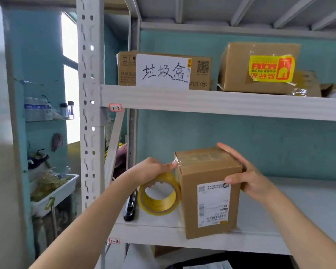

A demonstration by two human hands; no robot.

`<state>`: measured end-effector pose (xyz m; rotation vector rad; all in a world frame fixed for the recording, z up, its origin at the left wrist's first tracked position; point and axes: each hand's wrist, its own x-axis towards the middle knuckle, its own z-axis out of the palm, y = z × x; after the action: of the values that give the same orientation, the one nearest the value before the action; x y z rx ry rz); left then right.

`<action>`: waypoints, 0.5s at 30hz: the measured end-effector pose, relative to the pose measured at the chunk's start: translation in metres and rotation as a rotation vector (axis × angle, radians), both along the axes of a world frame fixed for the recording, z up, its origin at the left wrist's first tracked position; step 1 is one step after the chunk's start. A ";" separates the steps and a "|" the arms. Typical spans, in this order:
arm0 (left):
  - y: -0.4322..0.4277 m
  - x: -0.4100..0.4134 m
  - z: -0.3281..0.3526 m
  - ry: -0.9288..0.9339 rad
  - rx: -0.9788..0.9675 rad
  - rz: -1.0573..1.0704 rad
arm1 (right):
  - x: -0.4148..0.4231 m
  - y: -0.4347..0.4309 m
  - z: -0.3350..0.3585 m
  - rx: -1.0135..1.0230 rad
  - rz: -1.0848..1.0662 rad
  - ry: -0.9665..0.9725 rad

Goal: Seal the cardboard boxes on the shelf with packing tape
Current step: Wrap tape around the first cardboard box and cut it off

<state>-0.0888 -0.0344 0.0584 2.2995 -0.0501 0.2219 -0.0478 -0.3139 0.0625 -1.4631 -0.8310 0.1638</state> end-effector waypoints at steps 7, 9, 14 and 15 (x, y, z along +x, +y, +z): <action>-0.043 0.014 0.013 0.012 0.126 -0.066 | -0.018 -0.005 0.046 -1.284 -0.405 -0.550; -0.046 0.017 0.013 0.009 0.150 -0.067 | -0.023 0.013 0.044 -1.422 -0.427 -0.642; -0.047 0.019 0.015 0.009 0.154 -0.075 | -0.020 0.044 0.047 -1.418 -0.386 -0.755; -0.048 0.019 0.015 0.002 0.156 -0.078 | -0.020 0.051 0.049 -1.407 -0.360 -0.774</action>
<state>-0.0698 -0.0820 0.0738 2.4476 -0.1612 0.1803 -0.0676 -0.2630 0.1110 -3.0926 -1.0845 -0.1636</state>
